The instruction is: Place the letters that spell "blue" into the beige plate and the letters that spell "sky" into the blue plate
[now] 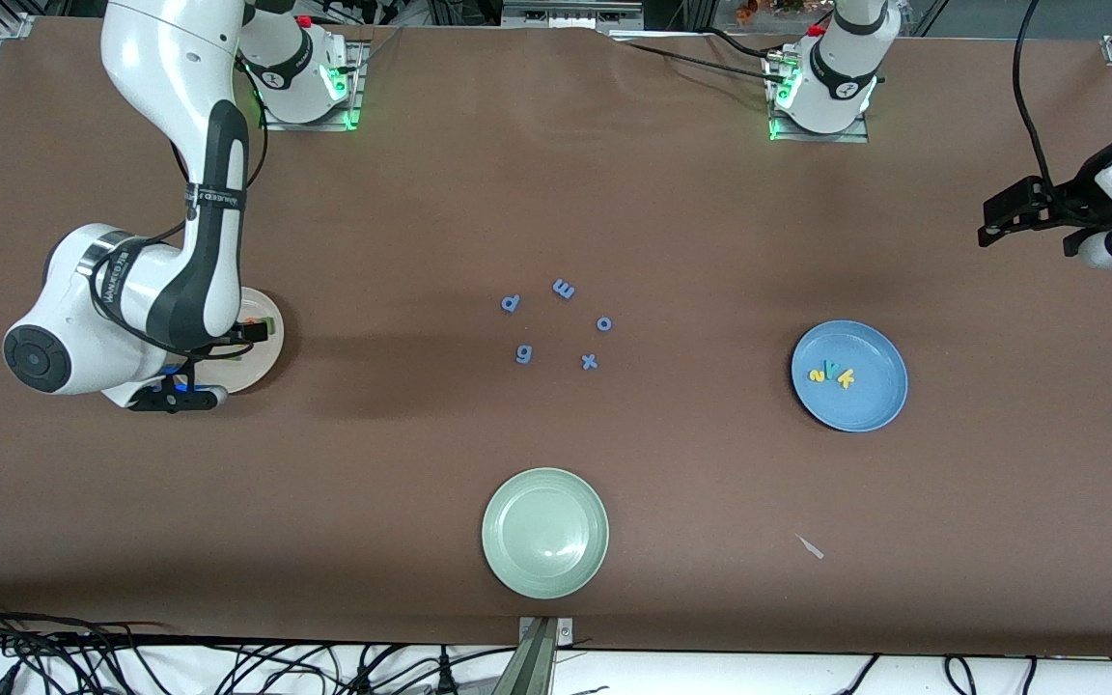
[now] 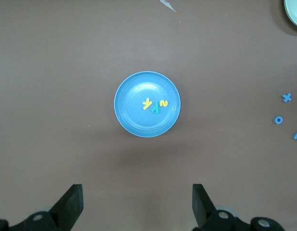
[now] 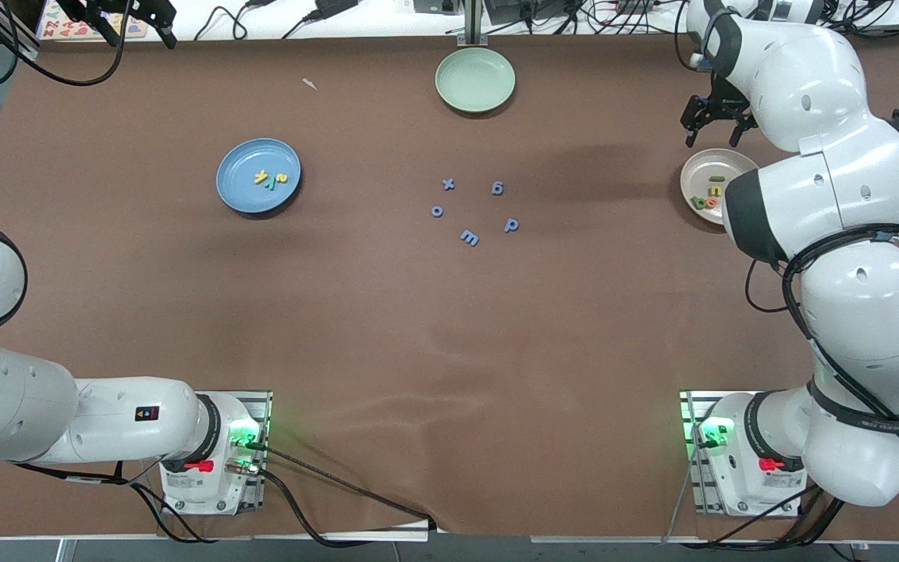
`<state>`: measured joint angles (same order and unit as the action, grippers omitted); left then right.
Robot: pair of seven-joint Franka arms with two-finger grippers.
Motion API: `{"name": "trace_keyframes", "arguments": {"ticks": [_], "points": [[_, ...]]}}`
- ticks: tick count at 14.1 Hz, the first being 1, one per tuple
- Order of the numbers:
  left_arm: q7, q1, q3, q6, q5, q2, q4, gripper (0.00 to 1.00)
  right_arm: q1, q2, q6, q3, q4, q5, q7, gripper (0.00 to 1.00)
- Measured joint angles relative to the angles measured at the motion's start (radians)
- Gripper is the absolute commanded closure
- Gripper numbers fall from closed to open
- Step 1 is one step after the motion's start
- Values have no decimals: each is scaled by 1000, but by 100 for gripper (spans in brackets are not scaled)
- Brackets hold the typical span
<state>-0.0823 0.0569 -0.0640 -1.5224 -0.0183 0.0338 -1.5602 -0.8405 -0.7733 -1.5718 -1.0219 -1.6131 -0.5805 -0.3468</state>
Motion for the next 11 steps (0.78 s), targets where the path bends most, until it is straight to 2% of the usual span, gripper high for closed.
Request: {"name": "trace_keyframes", "arguments": {"ticks": [4,5,6,7,9,11], "points": [[0,0,0,-3,0,0,0,0,-28,7,50,-19,26,3,7,0],[0,0,0,-3,0,0,0,0,-39,27,53,-12,40,30,30,0],[0,0,0,-3,0,0,0,0,-32,70,53,27,50,103,53,0],[0,0,0,-3,0,0,0,0,10,146,52,124,52,218,89,0],[0,0,0,-3,0,0,0,0,167,326,48,373,32,412,171,0],[0,0,0,-3,0,0,1,0,331,493,54,577,-6,491,213,0]]}}
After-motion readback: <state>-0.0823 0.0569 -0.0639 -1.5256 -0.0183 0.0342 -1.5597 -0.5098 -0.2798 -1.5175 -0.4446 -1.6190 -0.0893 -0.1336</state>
